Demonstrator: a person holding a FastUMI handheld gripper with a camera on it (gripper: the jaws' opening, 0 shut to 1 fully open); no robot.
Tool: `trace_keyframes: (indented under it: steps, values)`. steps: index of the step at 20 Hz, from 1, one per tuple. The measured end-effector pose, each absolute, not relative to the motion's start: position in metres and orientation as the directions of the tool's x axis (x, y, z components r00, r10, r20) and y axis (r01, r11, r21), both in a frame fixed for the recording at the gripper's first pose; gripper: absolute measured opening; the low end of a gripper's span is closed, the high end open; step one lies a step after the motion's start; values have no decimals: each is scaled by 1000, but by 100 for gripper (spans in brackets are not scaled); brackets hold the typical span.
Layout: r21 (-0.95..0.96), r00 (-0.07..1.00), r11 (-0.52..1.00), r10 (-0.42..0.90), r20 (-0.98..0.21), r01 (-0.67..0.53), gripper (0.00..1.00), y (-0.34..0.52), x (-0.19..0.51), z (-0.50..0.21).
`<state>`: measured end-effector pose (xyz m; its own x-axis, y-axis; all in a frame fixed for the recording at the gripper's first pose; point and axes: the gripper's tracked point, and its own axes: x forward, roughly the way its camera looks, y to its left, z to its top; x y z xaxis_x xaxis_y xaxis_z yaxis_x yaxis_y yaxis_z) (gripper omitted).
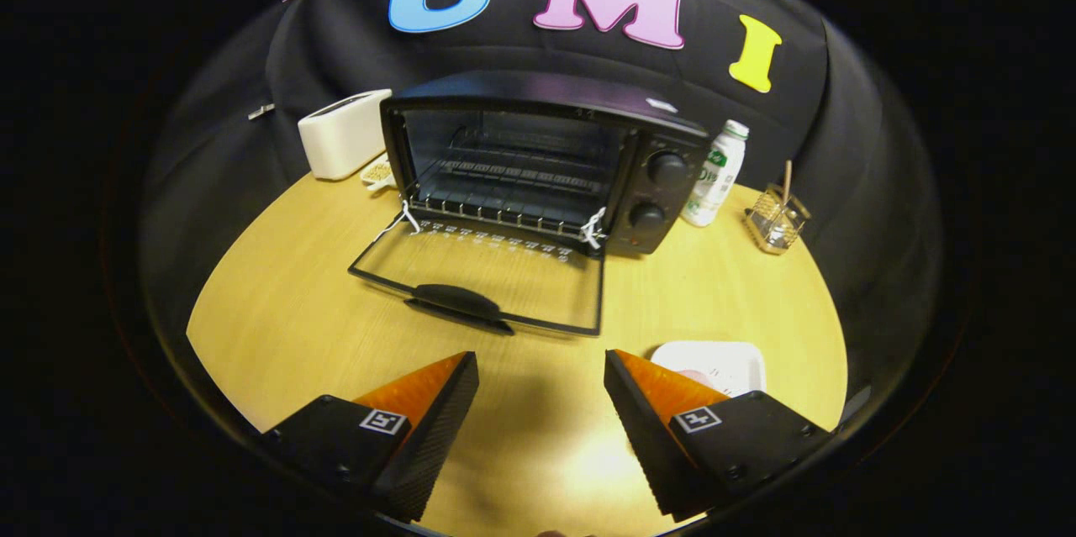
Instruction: Open the toaster oven, put the food inside, and close the toaster oven door.
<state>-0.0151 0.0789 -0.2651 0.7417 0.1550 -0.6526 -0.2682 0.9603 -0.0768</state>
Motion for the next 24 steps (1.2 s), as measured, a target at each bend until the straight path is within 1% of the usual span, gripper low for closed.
trace_keyframes:
  steps: [1,2,5,10,13,19,24]
  values:
    - [-77,745,958,163,-647,-276,99,68,-16,-256]
    - [-94,751,960,144,-645,-264,99,51,-13,-249]
    - [-130,770,972,70,-634,-196,99,-1,-5,-225]
    - [-69,733,995,5,-680,-71,99,-66,-6,-223]
    - [-80,666,995,-23,-746,-54,99,-106,-10,-242]
    - [-35,503,999,-9,-864,-42,99,-157,-16,-302]
    - [-3,384,997,25,-923,-73,97,-165,-22,-350]
